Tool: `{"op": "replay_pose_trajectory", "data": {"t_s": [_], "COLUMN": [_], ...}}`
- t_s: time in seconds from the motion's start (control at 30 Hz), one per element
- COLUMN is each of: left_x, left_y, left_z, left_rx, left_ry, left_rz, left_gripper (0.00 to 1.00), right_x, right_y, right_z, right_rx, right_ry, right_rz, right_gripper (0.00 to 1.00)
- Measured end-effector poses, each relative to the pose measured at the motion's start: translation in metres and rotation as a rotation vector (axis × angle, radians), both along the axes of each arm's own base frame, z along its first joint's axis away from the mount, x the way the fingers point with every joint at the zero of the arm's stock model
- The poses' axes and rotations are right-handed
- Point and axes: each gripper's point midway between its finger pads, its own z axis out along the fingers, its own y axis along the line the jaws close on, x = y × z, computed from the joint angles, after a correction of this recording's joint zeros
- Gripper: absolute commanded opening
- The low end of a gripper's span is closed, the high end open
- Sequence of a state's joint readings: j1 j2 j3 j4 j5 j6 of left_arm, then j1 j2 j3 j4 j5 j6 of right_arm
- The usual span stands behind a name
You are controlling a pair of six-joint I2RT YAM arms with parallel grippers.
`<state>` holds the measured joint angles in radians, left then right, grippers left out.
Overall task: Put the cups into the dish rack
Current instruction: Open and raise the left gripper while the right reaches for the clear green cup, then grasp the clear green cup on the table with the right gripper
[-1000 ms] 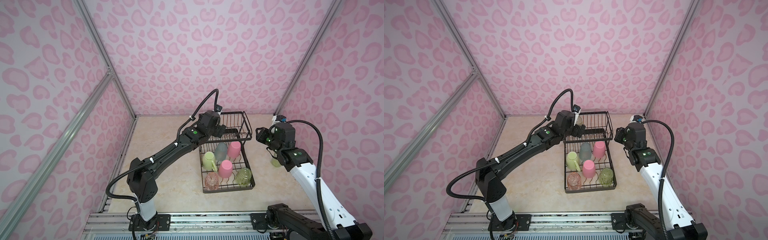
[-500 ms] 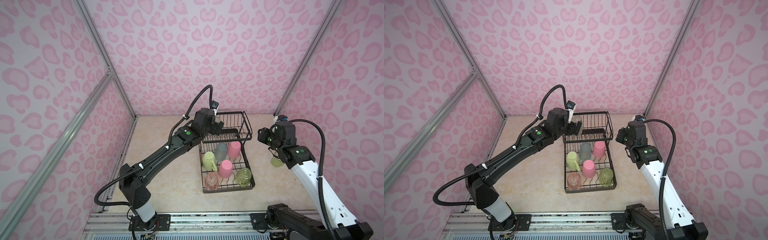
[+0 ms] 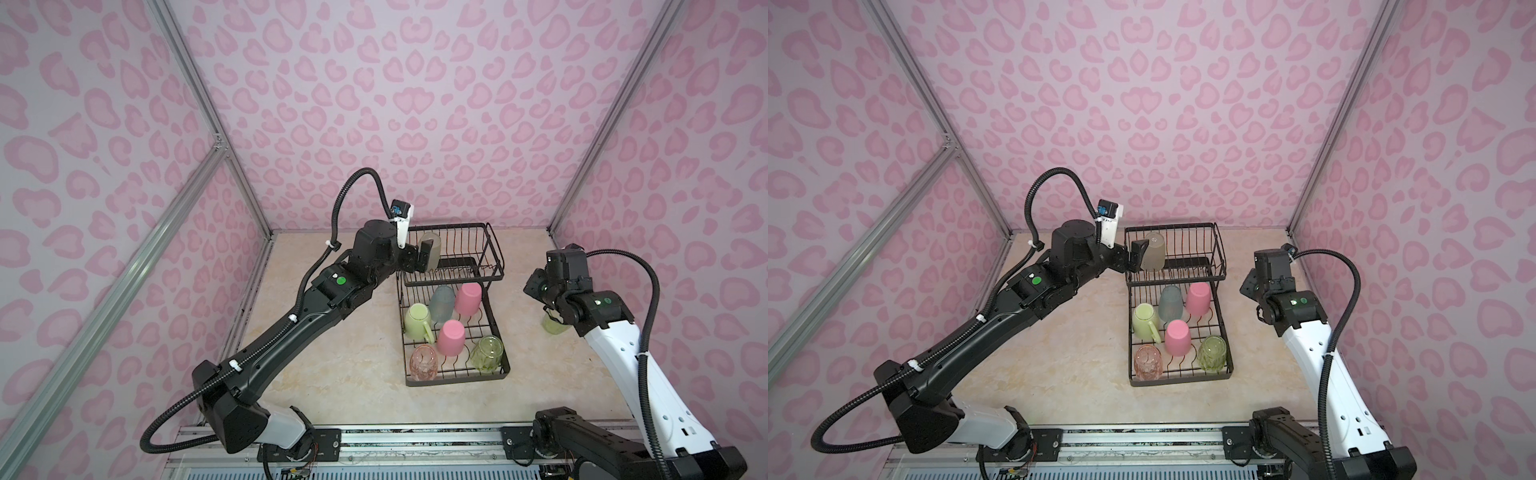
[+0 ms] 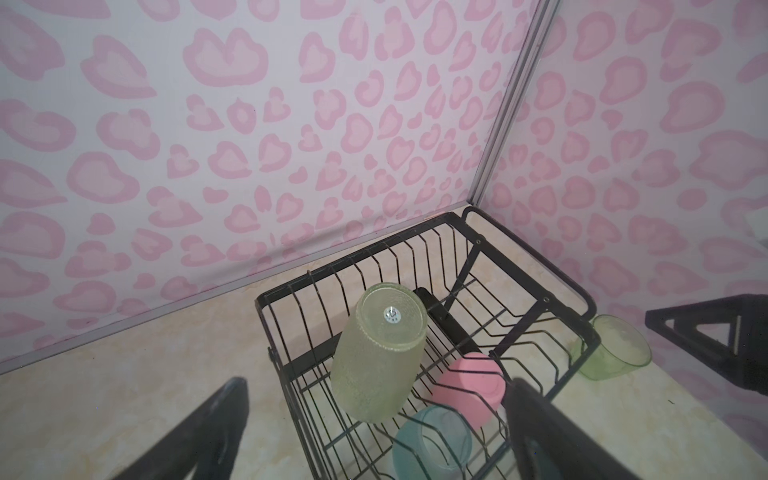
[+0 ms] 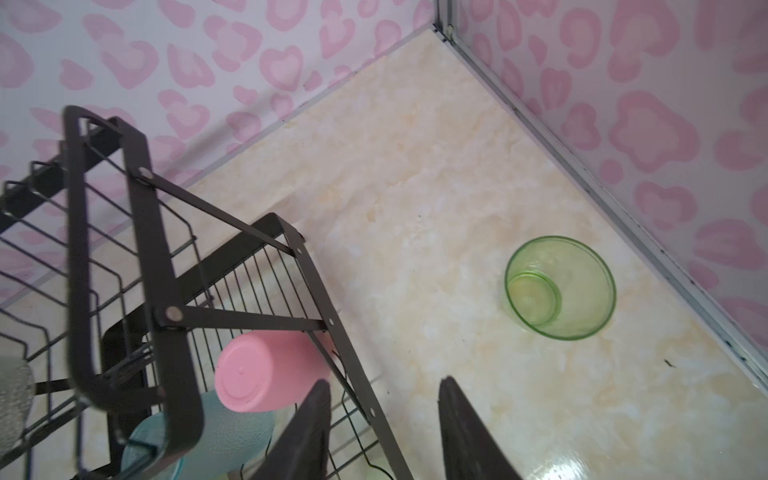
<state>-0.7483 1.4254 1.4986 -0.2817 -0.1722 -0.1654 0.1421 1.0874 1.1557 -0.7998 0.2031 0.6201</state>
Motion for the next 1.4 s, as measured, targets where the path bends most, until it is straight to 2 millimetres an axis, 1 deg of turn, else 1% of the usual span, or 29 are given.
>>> {"op": "replay_pose_trajectory", "data": {"t_s": [0.07,0.2,0.3,0.37,0.53,0.6,0.7,0.83,1.07,1.27,1.4], "left_x": [-0.006,-0.018,-0.026,-0.033,-0.06,-0.069,-0.077,-0.084,-0.088,-0.089,-0.09], "left_y": [0.004,0.009,0.01,0.012,0.023,0.028,0.03,0.032,0.036,0.036,0.034], "left_z": [-0.003,-0.007,-0.01,-0.008,0.0,-0.005,-0.019,-0.026,-0.037,-0.037,-0.035], "left_rx": [-0.016,-0.026,-0.024,-0.016,-0.005,0.001,0.023,0.041,0.056,0.051,0.042], "left_ry": [0.015,0.03,0.044,0.046,0.024,0.023,0.037,0.039,0.044,0.041,0.039], "left_rz": [-0.01,-0.045,-0.079,-0.102,-0.167,-0.188,-0.223,-0.255,-0.287,-0.302,-0.319], "left_gripper": [0.98,0.98,0.98,0.98,0.96,0.96,0.96,0.96,0.96,0.96,0.96], "right_x": [-0.007,-0.02,-0.022,-0.021,-0.016,-0.013,-0.005,0.001,0.011,0.018,0.023], "right_y": [-0.011,-0.04,-0.055,-0.061,-0.071,-0.075,-0.075,-0.078,-0.09,-0.096,-0.1], "right_z": [-0.008,-0.023,-0.034,-0.039,-0.055,-0.062,-0.07,-0.086,-0.11,-0.138,-0.149], "right_rx": [0.005,0.032,0.072,0.09,0.135,0.143,0.163,0.179,0.209,0.252,0.265], "right_ry": [0.026,0.07,0.098,0.113,0.159,0.18,0.202,0.25,0.31,0.374,0.38], "right_rz": [-0.045,-0.142,-0.192,-0.212,-0.241,-0.253,-0.245,-0.253,-0.286,-0.297,-0.304], "right_gripper": [0.43,0.43,0.43,0.43,0.42,0.42,0.42,0.4,0.39,0.4,0.39]}}
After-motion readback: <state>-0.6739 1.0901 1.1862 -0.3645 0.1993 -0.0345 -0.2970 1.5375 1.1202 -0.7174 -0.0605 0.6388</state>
